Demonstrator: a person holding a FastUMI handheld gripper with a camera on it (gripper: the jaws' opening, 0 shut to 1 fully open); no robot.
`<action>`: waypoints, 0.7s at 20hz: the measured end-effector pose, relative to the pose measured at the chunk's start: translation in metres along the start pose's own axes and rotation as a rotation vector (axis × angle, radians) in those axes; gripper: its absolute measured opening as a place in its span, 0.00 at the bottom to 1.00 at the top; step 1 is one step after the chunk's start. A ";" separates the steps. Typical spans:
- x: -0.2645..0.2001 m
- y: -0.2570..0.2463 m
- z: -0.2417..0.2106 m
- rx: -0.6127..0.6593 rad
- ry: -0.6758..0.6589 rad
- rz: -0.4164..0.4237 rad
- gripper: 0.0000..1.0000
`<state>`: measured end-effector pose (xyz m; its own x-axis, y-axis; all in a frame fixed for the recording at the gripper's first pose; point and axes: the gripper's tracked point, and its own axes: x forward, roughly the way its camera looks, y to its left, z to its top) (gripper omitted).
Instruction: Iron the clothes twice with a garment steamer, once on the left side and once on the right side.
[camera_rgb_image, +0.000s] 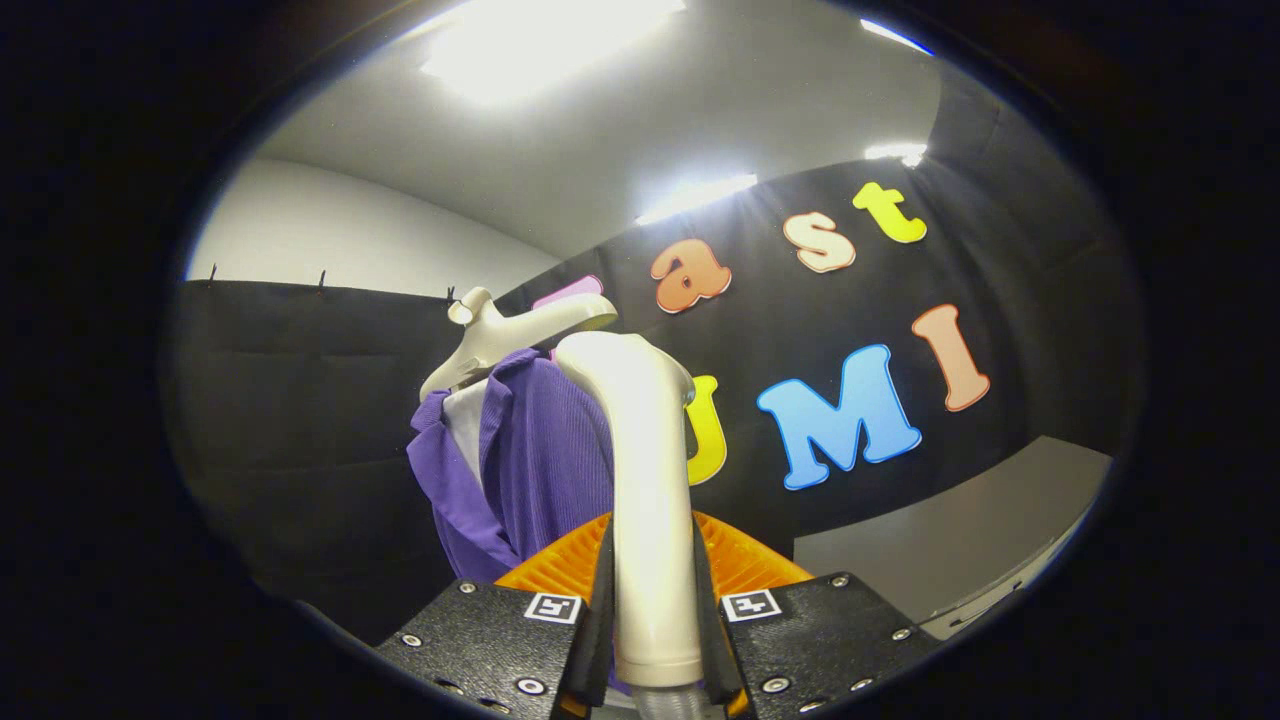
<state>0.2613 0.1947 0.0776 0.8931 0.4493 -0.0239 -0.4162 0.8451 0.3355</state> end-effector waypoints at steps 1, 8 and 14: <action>0.002 0.007 0.005 -0.026 -0.030 -0.004 0.37; 0.025 0.051 0.005 -0.218 -0.152 -0.044 0.37; 0.049 0.071 -0.020 -0.344 -0.157 -0.083 0.37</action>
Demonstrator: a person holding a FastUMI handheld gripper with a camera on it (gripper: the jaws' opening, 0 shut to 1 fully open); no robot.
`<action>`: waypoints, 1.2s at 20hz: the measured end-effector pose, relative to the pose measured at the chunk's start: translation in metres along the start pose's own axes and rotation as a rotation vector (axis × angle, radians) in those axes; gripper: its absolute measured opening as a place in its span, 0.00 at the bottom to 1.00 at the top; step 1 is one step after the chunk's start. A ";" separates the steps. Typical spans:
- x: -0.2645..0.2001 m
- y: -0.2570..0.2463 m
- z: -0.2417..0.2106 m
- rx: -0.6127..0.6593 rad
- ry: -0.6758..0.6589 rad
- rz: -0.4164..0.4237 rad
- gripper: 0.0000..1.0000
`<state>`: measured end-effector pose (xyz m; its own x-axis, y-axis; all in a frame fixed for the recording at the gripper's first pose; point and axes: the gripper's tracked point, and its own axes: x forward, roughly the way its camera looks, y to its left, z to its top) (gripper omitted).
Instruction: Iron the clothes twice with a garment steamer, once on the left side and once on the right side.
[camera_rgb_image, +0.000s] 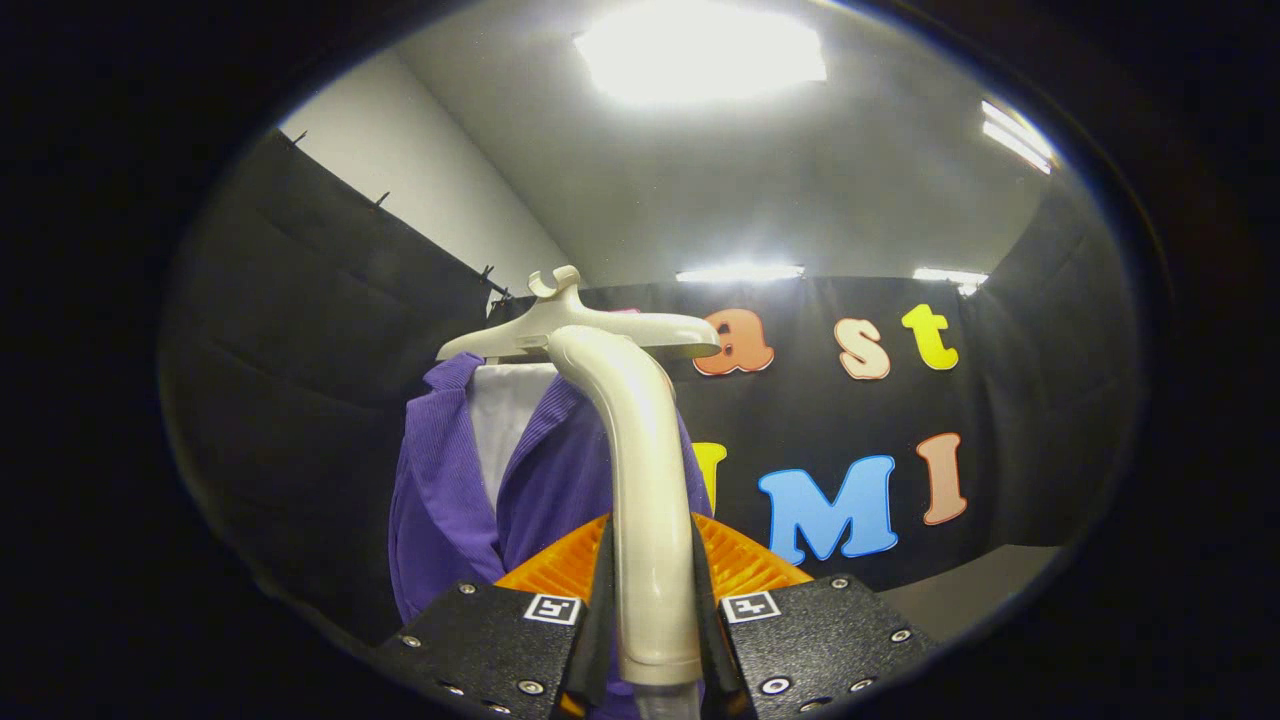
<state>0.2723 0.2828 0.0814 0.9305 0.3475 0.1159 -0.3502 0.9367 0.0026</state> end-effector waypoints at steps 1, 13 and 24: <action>0.001 0.000 -0.002 -0.012 -0.008 -0.010 0.37; -0.019 0.015 -0.026 -0.020 0.037 -0.012 0.37; -0.058 0.019 -0.072 0.008 0.156 -0.006 0.37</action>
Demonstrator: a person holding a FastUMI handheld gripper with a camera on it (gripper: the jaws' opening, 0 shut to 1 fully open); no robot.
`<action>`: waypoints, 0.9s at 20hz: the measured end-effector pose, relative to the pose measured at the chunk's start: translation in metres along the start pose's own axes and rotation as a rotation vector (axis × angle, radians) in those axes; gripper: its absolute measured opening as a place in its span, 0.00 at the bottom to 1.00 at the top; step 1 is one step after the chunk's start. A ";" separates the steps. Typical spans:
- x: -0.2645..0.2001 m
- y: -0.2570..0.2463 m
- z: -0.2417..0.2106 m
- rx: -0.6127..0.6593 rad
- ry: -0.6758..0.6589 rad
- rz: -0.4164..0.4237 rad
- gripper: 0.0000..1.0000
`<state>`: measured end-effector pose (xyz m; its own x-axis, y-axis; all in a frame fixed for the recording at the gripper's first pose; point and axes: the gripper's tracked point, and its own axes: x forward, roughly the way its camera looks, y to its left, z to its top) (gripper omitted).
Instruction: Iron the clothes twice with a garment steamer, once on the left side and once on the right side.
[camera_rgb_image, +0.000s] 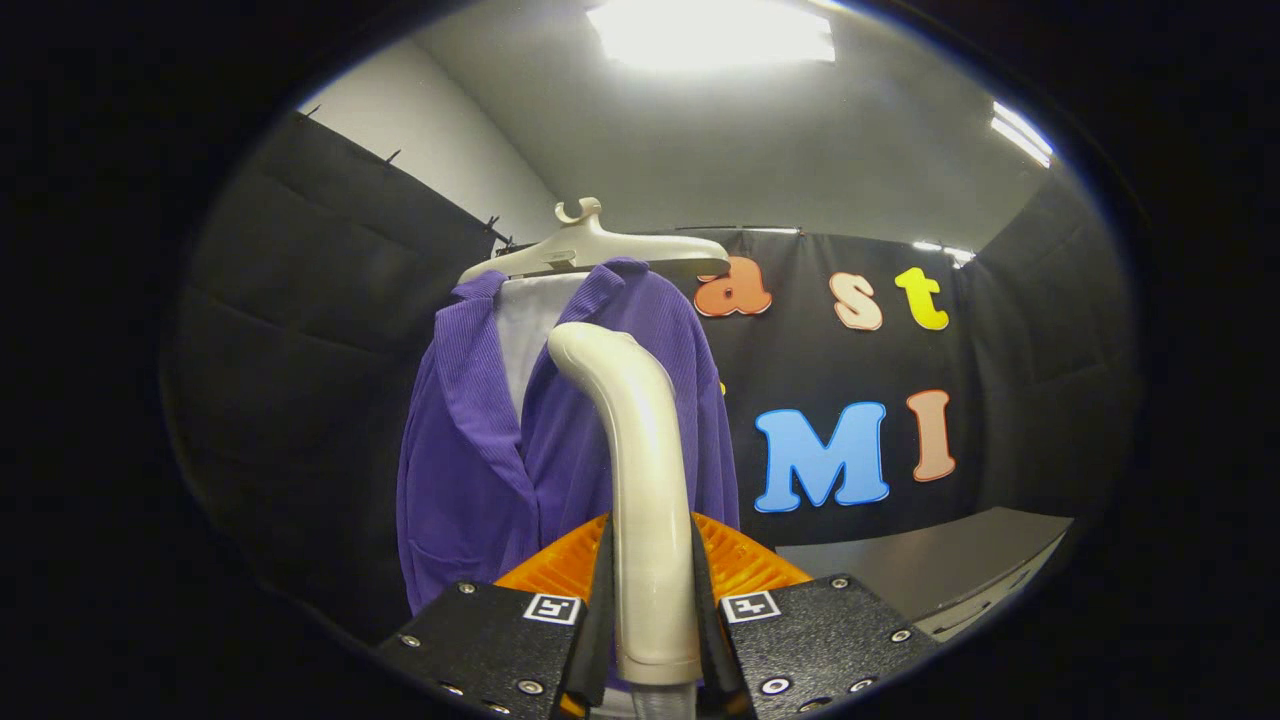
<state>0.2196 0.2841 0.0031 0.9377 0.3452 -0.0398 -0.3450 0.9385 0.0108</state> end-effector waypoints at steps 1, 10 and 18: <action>-0.002 0.000 -0.003 0.001 0.009 -0.001 0.37; -0.016 0.007 -0.039 0.015 0.083 0.004 0.37; -0.036 0.014 -0.091 0.035 0.156 0.008 0.37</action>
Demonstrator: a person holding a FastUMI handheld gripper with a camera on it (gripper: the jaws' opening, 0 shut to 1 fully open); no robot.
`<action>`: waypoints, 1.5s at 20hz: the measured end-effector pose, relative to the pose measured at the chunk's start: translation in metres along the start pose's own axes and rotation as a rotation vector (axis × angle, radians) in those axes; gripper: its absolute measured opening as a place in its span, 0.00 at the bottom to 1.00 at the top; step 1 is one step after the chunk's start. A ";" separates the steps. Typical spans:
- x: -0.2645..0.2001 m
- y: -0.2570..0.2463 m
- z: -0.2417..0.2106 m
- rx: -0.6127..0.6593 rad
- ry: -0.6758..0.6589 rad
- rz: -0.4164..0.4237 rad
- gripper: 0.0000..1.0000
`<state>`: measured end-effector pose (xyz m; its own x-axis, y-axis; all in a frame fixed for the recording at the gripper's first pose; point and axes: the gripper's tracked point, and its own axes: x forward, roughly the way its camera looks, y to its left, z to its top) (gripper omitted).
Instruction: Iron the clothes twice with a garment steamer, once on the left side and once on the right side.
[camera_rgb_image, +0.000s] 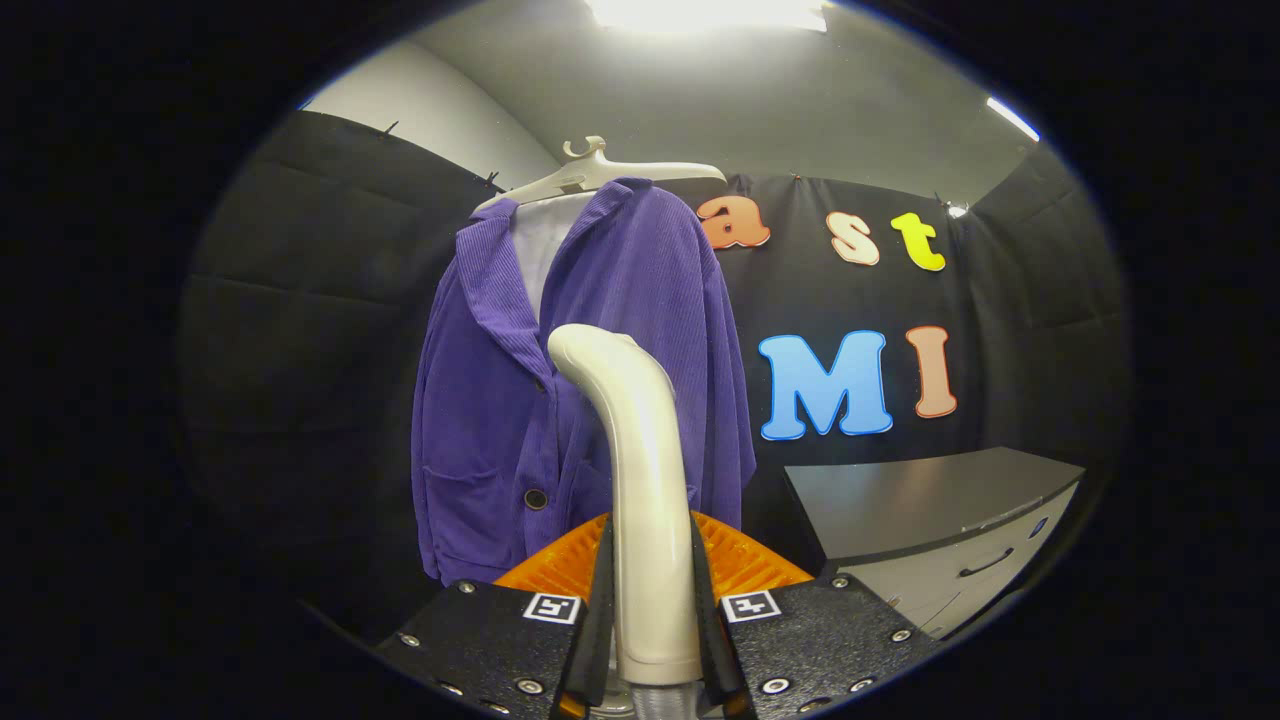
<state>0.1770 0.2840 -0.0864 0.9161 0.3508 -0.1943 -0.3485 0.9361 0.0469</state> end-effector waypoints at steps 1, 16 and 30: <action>-0.002 0.000 -0.006 0.005 0.010 -0.002 0.37; -0.051 0.007 -0.126 0.003 0.208 -0.013 0.37; -0.081 0.010 -0.175 0.001 0.276 -0.008 0.37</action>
<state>0.0644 0.2610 -0.2416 0.8299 0.3232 -0.4547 -0.3408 0.9390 0.0453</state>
